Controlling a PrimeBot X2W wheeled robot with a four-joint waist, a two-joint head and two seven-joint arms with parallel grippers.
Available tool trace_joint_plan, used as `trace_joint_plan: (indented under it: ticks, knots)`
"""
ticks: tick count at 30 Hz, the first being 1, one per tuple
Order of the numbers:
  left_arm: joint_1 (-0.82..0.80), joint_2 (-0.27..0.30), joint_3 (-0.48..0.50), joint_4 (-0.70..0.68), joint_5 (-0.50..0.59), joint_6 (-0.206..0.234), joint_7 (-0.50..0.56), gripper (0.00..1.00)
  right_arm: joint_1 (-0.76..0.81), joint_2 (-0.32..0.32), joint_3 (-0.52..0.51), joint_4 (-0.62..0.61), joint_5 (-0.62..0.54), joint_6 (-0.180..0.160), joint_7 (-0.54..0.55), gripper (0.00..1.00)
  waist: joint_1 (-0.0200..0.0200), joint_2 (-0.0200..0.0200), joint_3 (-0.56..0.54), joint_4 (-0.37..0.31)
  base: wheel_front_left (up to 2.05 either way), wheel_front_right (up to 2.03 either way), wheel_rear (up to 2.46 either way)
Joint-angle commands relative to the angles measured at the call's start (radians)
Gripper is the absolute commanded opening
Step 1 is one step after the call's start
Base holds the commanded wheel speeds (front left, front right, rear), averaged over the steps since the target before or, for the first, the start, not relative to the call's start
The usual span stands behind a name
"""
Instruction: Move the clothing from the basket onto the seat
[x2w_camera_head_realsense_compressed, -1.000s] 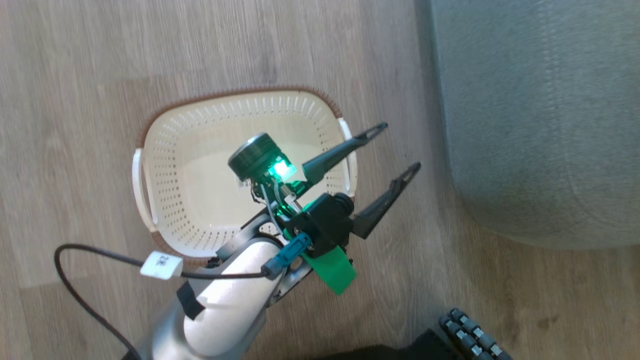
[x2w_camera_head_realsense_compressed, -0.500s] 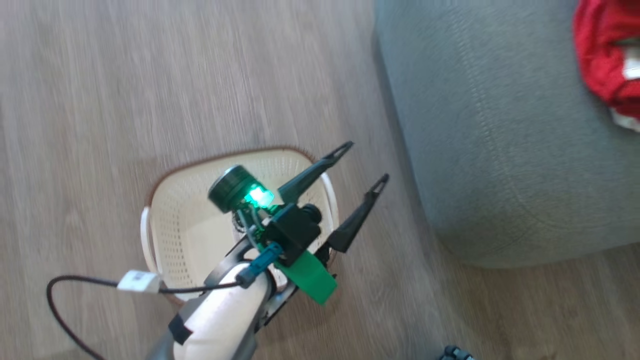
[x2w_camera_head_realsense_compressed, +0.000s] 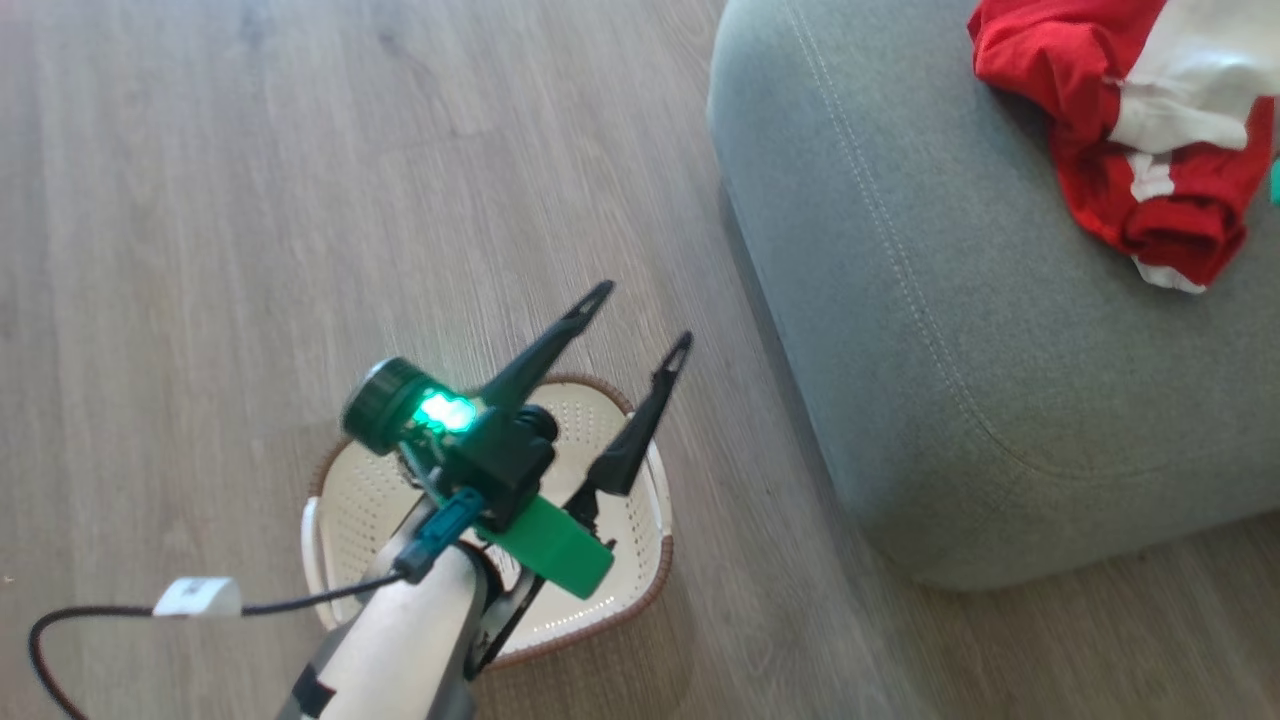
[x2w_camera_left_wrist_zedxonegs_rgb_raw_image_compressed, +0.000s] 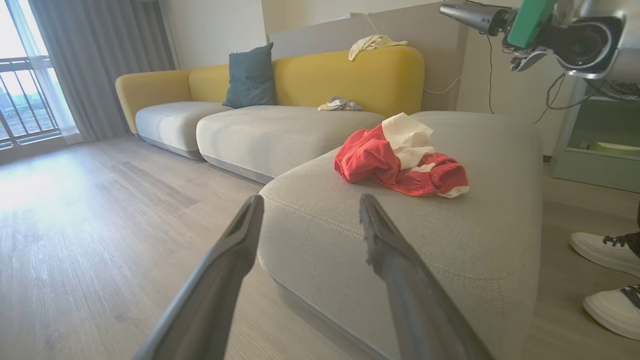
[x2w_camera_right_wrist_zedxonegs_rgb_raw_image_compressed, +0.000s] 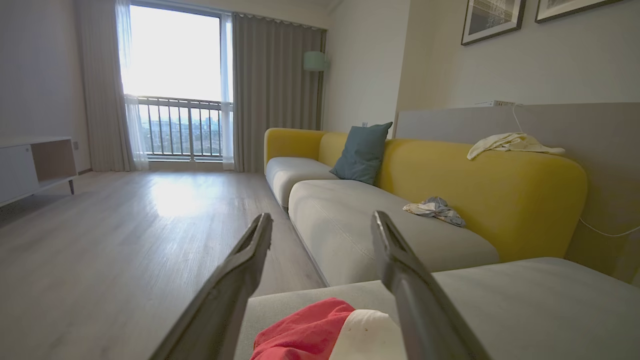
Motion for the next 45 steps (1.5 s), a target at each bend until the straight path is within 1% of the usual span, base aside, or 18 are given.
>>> trace_joint_plan:
  ticks: [1, 6, 8, 10, 14, 16, 21, 26, 28, 33, 38, 41, 42, 45]
  knots:
    - [-0.014, -0.006, 0.039, -0.041, 0.007, 0.008, -0.005, 1.00, 0.002, -0.020, 0.015, -0.040, 0.008, 0.000, -0.006, 1.00, 0.0001, 0.0000, -0.011, 0.010, 0.00, 0.00, 0.00]
    - [0.014, -0.009, 0.076, -0.053, 0.009, 0.023, -0.005, 1.00, 0.128, -0.025, 0.054, -0.253, 0.106, 0.000, -0.006, 1.00, 0.0001, 0.0000, -0.039, 0.049, 0.00, 0.00, 0.00]
    - [0.023, -0.010, 0.092, -0.053, 0.009, 0.036, -0.005, 1.00, 0.171, -0.021, 0.058, -0.329, 0.124, 0.000, -0.006, 1.00, 0.0001, 0.0000, -0.047, 0.069, 0.00, 0.00, 0.00]
    - [0.031, -0.011, 0.109, -0.053, 0.006, 0.048, -0.005, 1.00, 0.216, -0.014, 0.061, -0.402, 0.115, 0.000, -0.006, 1.00, 0.0001, 0.0000, -0.053, 0.089, 0.00, 0.00, 0.00]
    - [0.047, -0.013, 0.138, -0.058, 0.009, 0.083, -0.005, 1.00, 0.306, 0.015, 0.076, -0.486, 0.122, 0.000, -0.006, 1.00, 0.0001, 0.0000, -0.067, 0.139, 0.00, 0.00, 0.00]
    - [0.056, -0.013, 0.153, -0.060, 0.020, 0.114, -0.005, 1.00, 0.345, 0.027, 0.088, -0.506, 0.129, 0.000, -0.006, 1.00, 0.0001, 0.0000, -0.074, 0.166, 0.00, 0.00, 0.00]
    - [0.093, -0.013, 0.179, -0.042, 0.020, 0.196, -0.005, 1.00, 0.429, 0.058, 0.121, -0.510, 0.142, 0.000, -0.006, 1.00, 0.0001, 0.0000, -0.096, 0.225, 0.00, 0.00, 0.00]
    - [0.134, -0.014, 0.189, -0.021, 0.000, 0.244, -0.005, 1.00, 0.506, 0.087, 0.143, -0.494, 0.142, 0.000, -0.006, 1.00, 0.0001, 0.0000, -0.122, 0.281, 0.00, 0.00, 0.00]
    - [0.147, -0.014, 0.188, -0.003, 0.001, 0.255, -0.005, 1.00, 0.532, 0.080, 0.169, -0.494, 0.094, 0.000, -0.006, 1.00, 0.0001, 0.0000, -0.130, 0.300, 0.00, 0.00, 0.00]
    - [0.178, -0.014, 0.174, 0.030, -0.016, 0.273, -0.005, 1.00, 0.589, 0.133, 0.168, -0.479, 0.079, 0.000, -0.006, 1.00, 0.0001, 0.0000, -0.150, 0.335, 0.00, 0.00, 0.00]
    - [0.198, -0.014, 0.155, 0.047, -0.029, 0.283, -0.005, 1.00, 0.632, 0.164, 0.177, -0.459, 0.050, 0.000, -0.006, 1.00, 0.0001, 0.0000, -0.166, 0.359, 0.00, 0.00, 0.00]
    - [0.203, -0.014, 0.155, 0.031, -0.026, 0.304, -0.005, 1.00, 0.647, 0.188, 0.170, -0.450, 0.045, 0.000, -0.006, 1.00, 0.0001, 0.0000, -0.173, 0.365, 0.00, 0.00, 0.00]
    - [0.212, -0.014, 0.145, 0.038, -0.020, 0.299, -0.005, 1.00, 0.651, 0.201, 0.165, -0.445, 0.042, 0.000, -0.006, 1.00, 0.0001, 0.0000, -0.174, 0.368, 0.00, 0.00, 0.00]
    - [0.216, -0.014, 0.138, 0.046, -0.017, 0.293, -0.005, 1.00, 0.654, 0.209, 0.164, -0.440, 0.035, 0.000, -0.006, 1.00, 0.0001, 0.0000, -0.176, 0.370, 0.00, 0.00, 0.00]
